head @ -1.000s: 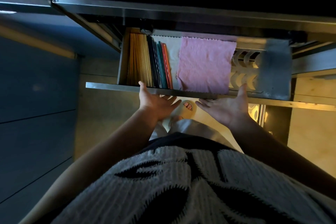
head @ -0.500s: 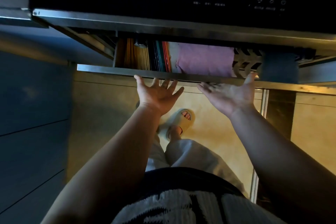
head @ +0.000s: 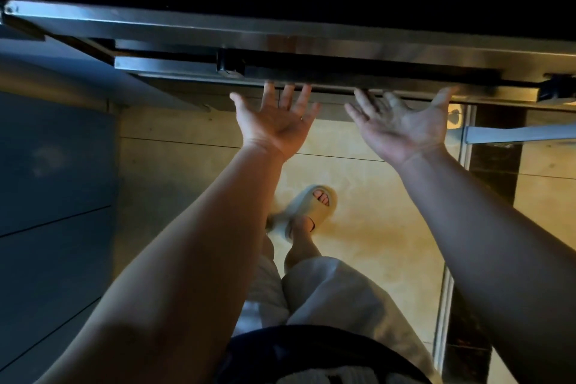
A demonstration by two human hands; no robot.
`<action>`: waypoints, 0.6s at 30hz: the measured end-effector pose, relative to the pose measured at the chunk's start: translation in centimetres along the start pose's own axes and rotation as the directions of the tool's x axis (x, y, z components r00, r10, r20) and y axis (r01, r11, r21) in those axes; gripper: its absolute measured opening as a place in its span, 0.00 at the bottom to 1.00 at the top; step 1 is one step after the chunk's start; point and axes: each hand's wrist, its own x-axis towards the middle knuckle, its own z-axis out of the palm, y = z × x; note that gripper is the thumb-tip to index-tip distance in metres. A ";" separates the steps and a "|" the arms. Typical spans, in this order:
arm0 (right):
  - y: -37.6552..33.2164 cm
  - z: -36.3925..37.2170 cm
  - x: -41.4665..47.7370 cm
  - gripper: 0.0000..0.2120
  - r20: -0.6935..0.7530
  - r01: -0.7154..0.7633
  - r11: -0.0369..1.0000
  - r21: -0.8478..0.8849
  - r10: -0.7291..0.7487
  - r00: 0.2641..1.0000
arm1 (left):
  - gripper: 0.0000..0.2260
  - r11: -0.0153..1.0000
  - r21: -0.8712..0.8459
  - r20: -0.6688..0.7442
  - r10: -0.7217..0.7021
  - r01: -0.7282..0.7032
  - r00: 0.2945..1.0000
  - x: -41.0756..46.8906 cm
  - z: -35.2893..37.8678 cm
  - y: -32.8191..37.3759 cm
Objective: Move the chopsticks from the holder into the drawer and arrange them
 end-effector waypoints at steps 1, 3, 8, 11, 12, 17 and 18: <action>-0.1 0.2 0.2 0.45 0.007 0.004 1.000 0.008 -0.004 1.000 | 0.37 1.000 -0.002 0.002 0.002 -0.002 1.000 0.3 0.2 0.1; -0.3 0.6 0.8 0.44 0.016 0.008 1.000 0.021 -0.009 1.000 | 0.37 1.000 0.003 0.013 0.011 -0.011 1.000 0.9 0.6 0.3; -1.1 1.4 1.9 0.46 0.016 0.001 0.998 0.057 -0.002 1.000 | 0.37 0.999 0.010 0.019 0.031 -0.032 0.999 2.1 1.1 0.4; -1.0 0.8 2.0 0.45 0.024 -0.009 0.999 0.033 0.008 1.000 | 0.37 0.999 0.012 0.005 0.035 -0.035 0.999 2.2 0.9 0.3; -0.9 0.6 2.0 0.45 0.014 -0.010 1.000 0.024 0.010 1.000 | 0.37 1.000 0.011 -0.011 0.030 -0.029 0.999 2.1 0.8 0.2; -0.5 0.3 0.4 0.36 -0.058 -0.022 0.989 -0.148 0.014 0.998 | 0.35 0.990 0.133 -0.068 -0.039 0.048 0.997 0.3 0.7 -0.5; -0.1 0.5 -0.5 0.34 -0.078 -0.026 0.967 -0.255 0.006 0.997 | 0.34 0.970 0.235 -0.077 -0.039 0.056 0.996 -0.6 0.9 -0.6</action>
